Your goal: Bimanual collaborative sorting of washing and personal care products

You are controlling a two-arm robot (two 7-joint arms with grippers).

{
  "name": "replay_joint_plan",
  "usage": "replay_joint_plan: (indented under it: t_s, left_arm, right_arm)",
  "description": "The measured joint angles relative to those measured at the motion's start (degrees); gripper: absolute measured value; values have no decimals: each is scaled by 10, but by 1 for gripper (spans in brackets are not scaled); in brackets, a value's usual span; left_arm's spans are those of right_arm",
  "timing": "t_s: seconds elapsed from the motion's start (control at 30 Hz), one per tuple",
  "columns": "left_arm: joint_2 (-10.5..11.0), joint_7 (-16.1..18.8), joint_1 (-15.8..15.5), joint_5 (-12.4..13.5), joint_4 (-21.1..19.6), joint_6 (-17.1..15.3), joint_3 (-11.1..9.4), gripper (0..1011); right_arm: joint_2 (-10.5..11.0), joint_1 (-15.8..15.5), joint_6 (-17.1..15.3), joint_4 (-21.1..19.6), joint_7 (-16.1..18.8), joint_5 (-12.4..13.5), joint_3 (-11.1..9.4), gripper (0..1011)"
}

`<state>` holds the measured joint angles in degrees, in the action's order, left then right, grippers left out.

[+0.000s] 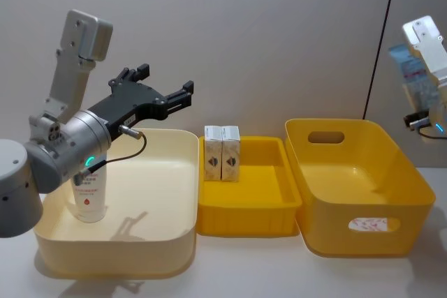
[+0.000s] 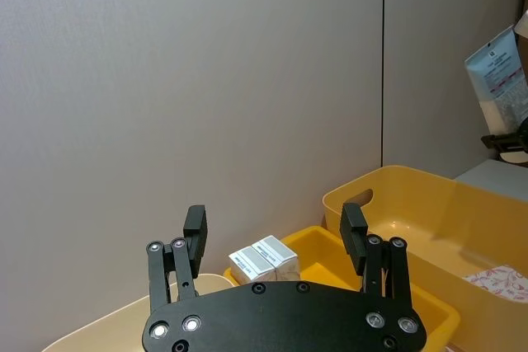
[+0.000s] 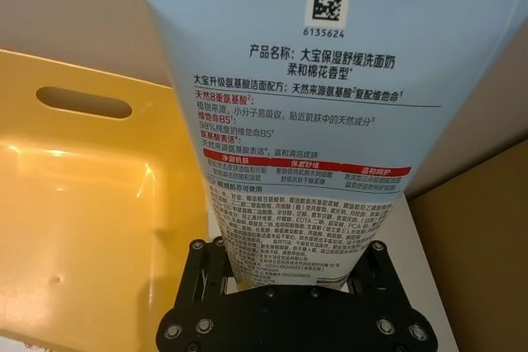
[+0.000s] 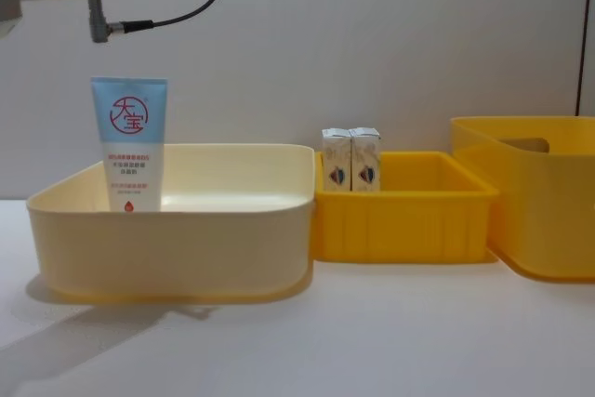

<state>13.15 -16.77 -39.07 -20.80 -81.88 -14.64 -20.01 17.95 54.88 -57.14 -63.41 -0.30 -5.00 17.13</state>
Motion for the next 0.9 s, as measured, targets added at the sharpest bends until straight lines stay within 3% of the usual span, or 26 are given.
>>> replay_joint_plan:
  t_s: [0.27,0.6,0.67,0.73,0.8,0.87,0.9]
  left_arm:
    - [0,0,0,0,0,0,0,1003]
    - [0,0,0,0,0,0,0,1003]
    - [0,0,0,0,0,0,0,1003]
    - [0,0,0,0,0,0,0,1003]
    - [0,0,0,0,0,0,0,1003]
    - [0,0,0,0,0,0,0,1003]
    - [0,0,0,0,0,0,0,1003]
  right_arm:
    - [-2,30,-9,31,38,-2,26,603]
    - [-11,97,-11,108,133,-4,87,603]
    - [-16,123,-9,141,167,-6,112,603]
    - [-17,128,-8,148,176,-7,117,603]
    - [-21,146,-4,173,205,-9,134,604]
    - [-28,171,3,213,241,-14,160,603]
    - [-28,171,3,213,241,-14,160,603]
